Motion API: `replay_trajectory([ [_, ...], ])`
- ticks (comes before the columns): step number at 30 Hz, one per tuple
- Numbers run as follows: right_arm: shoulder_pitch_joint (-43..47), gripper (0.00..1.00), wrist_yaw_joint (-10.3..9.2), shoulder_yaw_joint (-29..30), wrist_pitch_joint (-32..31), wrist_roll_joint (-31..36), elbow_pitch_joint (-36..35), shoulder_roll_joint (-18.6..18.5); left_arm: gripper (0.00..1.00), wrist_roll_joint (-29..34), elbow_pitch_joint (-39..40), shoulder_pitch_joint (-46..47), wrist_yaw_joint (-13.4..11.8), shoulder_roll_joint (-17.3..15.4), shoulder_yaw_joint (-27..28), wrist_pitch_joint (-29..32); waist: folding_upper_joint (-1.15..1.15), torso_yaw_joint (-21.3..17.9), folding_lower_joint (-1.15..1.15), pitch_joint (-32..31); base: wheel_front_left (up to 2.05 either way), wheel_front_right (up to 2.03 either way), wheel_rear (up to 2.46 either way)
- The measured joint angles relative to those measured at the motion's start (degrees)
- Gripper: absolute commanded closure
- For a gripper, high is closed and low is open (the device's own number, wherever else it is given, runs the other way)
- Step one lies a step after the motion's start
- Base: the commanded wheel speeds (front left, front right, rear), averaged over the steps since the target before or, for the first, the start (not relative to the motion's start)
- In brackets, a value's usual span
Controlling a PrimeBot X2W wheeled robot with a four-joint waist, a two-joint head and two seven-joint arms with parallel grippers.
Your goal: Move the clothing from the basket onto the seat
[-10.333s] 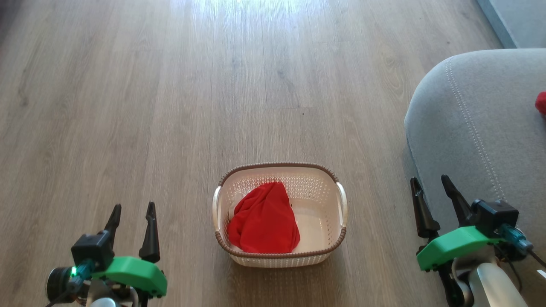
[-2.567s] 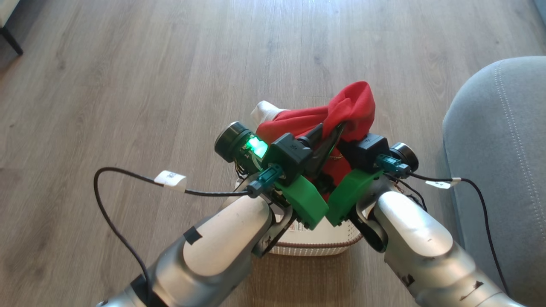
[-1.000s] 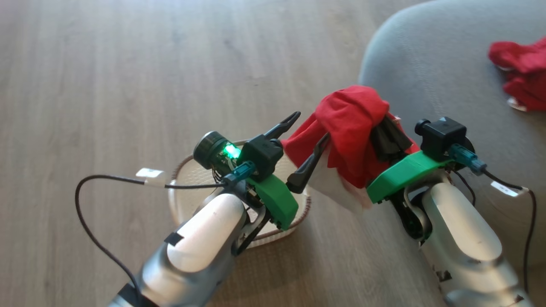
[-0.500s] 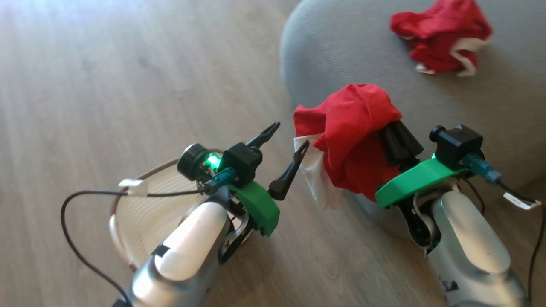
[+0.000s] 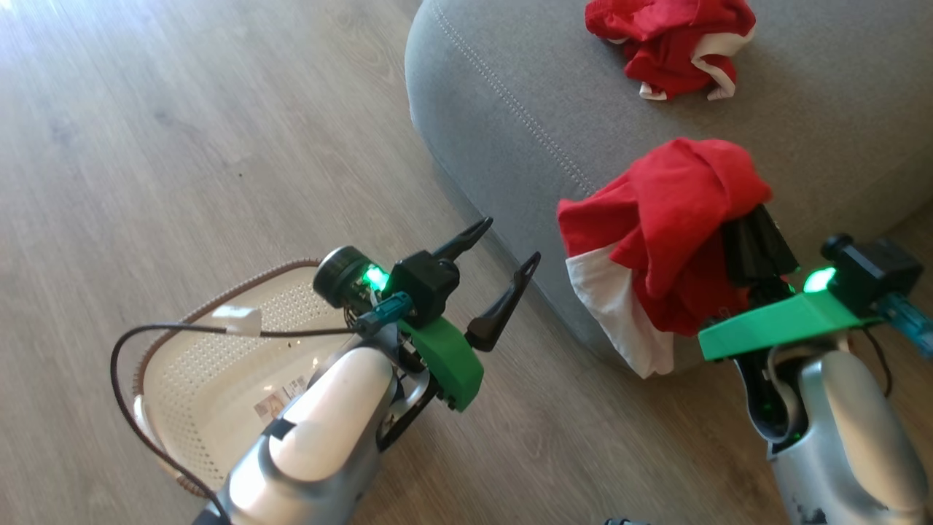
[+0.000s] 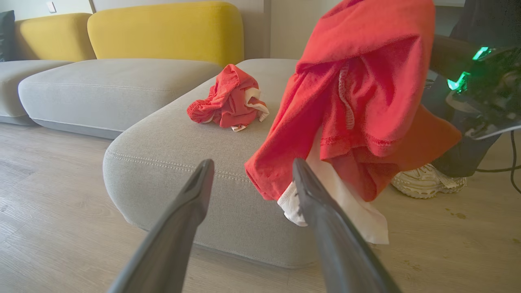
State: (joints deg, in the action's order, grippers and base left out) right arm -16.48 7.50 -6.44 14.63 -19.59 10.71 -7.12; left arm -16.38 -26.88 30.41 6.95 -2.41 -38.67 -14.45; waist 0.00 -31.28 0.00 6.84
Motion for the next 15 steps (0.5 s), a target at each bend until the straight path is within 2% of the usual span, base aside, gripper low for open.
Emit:
replay_trajectory([
  [9, 1.85, 1.0, 0.0, 3.93, 0.0, 0.79, -3.13, 0.58, 0.0, -0.19, 1.26, 1.69, 0.45, 0.02, -1.14, 0.0, 0.0, -0.81, 0.0, 2.78, 0.0, 0.0, 0.0],
  [15, -4.87, 1.0, 0.0, 4.75, 0.0, 0.99, -3.22, -1.72, 0.0, 1.59, 1.03, 2.1, 0.46, -0.03, -1.08, 0.0, 0.0, -0.88, 0.0, 6.71, 0.0, 0.0, 0.0],
])
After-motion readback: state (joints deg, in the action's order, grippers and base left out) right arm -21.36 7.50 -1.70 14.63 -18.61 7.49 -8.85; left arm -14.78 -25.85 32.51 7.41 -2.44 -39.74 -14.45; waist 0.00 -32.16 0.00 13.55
